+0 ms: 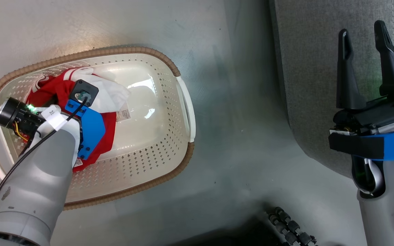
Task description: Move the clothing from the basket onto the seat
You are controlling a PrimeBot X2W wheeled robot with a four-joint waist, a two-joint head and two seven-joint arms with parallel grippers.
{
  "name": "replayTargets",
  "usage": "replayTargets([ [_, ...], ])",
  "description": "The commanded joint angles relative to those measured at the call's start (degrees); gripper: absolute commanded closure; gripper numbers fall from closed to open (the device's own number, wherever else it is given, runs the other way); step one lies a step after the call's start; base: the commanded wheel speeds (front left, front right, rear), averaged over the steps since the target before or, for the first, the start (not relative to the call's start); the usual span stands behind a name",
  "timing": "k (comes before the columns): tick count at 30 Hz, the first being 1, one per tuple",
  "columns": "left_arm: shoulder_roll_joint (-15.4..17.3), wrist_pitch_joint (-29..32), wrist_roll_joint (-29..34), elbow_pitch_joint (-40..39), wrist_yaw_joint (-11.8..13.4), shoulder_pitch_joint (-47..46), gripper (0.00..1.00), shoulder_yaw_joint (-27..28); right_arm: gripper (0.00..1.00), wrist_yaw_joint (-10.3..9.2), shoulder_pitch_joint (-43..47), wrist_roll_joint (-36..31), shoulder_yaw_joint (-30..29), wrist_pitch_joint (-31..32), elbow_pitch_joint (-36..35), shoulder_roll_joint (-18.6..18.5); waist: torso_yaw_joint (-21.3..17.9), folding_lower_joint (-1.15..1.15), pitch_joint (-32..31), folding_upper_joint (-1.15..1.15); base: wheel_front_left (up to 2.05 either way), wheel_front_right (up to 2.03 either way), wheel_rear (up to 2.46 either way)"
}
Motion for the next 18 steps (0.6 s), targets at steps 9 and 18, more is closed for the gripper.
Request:
replayTargets([
  [9,0.83,1.55,0.11,0.11,0.68,-0.57,1.0,-1.42,0.0,0.03,-1.3,0.27,-0.35,-0.22,-0.28,0.5,-0.55,-0.01,1.26,0.0,0.0,0.0,0.0],
  [18,-1.4,-3.39,-0.72,0.05,-1.89,0.96,1.0,-2.85,0.0,0.03,-0.73,0.1,-0.65,-0.22,0.96,0.3,0.59,-0.01,-2.24,0.0,0.0,0.0,0.0],
])
